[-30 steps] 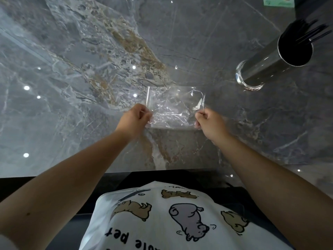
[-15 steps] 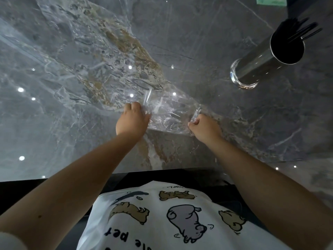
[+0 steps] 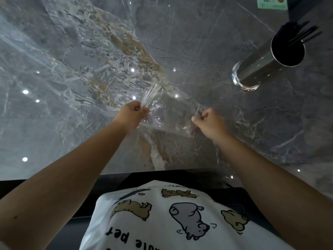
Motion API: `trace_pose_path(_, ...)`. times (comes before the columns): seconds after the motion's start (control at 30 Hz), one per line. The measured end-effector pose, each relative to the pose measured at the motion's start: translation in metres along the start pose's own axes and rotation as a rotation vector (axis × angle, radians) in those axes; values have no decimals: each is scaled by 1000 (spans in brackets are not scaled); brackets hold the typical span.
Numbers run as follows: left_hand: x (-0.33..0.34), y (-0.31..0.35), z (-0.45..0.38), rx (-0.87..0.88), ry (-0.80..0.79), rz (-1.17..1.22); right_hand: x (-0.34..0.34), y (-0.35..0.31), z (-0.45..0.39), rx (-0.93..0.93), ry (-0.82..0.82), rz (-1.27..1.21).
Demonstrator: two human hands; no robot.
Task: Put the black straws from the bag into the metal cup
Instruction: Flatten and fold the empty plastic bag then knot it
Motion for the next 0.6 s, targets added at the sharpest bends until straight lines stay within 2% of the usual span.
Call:
trace_pose_path(0.03,-4,6,0,56,-10,-20,-12,-9,-2,-85,92,-29)
trace_pose_path(0.1,-11,26,2,225,-36,-148,-42,-41,-3,-448,231,-20)
trace_pose_path(0.13,-14,39,5,313,-66,-215,-57,-63,-2,-644,238,9)
trace_pose_path(0.2,-17,69,12,475,-169,-291,-80,-108,2,-948,115,155)
trace_pose_path(0.27,-19,100,21,627,-245,-385,-92,-138,3,-1075,-48,401)
trace_pose_path(0.33,-21,126,31,773,-263,-447,-103,-149,2,-1045,-129,536)
trace_pose_path(0.4,-23,143,37,854,-231,-418,-118,-142,2,-939,-144,468)
trace_pose_path(0.5,-18,150,43,810,-198,-276,-144,-115,9,-746,-87,271)
trace_pose_path(0.6,4,154,54,846,-265,-246,-156,-81,17,-647,-48,244)
Point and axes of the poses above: each hand's wrist, its own z-axis away from the middle knuckle, its own x-axis out of the palm, y = z × x, the point moved 2 cm from there along -z, towards the middle knuckle, and after that the axes turned 15 degrees about y, right-handed, at the moved point
